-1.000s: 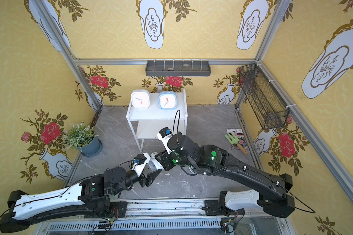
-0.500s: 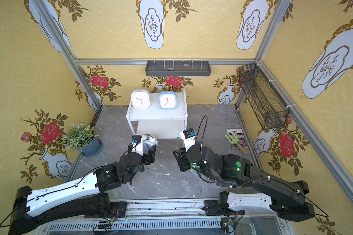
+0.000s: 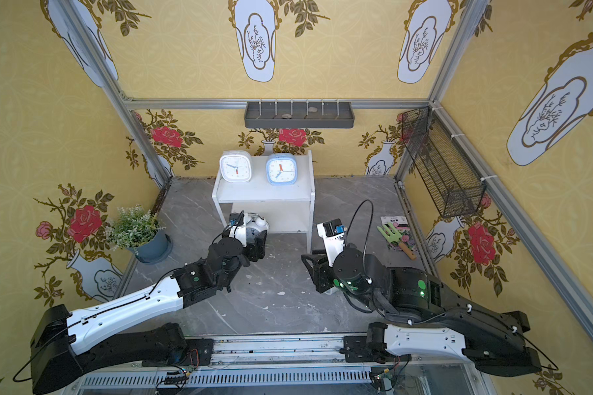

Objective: Place the alarm clocks on the shelf by style
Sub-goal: Place the alarm on the shelf.

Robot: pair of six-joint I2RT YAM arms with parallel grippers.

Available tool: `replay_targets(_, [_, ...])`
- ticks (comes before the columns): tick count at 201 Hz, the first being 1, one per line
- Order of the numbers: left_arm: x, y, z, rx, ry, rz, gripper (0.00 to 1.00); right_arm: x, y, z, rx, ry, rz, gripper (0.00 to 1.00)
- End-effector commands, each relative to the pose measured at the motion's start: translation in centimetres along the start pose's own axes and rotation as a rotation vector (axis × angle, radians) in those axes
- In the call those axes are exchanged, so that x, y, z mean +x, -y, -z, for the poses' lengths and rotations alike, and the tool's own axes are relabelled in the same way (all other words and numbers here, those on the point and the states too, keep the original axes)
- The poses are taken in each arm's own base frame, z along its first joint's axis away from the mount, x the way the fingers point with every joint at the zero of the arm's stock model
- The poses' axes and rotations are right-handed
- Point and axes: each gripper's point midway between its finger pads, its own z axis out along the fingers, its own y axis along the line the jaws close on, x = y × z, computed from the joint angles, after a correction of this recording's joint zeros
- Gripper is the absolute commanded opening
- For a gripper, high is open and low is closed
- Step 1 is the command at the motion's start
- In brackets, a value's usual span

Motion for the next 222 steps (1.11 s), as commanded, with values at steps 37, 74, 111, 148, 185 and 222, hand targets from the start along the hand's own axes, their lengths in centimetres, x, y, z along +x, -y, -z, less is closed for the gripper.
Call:
replay_targets(37, [-1.3, -1.0, -1.1, -0.018, 0.074, 0.003, 0.62, -1.0, -1.0, 0.2, -0.045, 0.034, 0.002, 0.36])
replay_targets(74, [-0.9, -1.5, -1.5, -0.039, 0.080, 0.002, 0.62, -0.9, -1.2, 0.0, -0.053, 0.032, 0.012, 0.36])
replay_targets(111, [-1.6, -2.1, -1.7, -0.072, 0.122, -0.007, 0.63, -1.0, -1.5, -0.1, -0.064, 0.040, 0.019, 0.36])
replay_targets(148, [-2.2, -2.1, -2.6, -0.078, 0.125, -0.017, 0.63, -1.1, -1.8, -0.1, -0.079, 0.041, 0.021, 0.36])
replay_targets(185, [-2.2, -2.2, -3.2, -0.090, 0.125, -0.018, 0.63, -1.1, -1.8, 0.0, -0.084, 0.039, 0.019, 0.36])
replay_targets(222, [-2.0, -2.6, -3.6, -0.117, 0.124, -0.014, 0.64, -1.1, -2.0, 0.0, -0.092, 0.037, 0.023, 0.36])
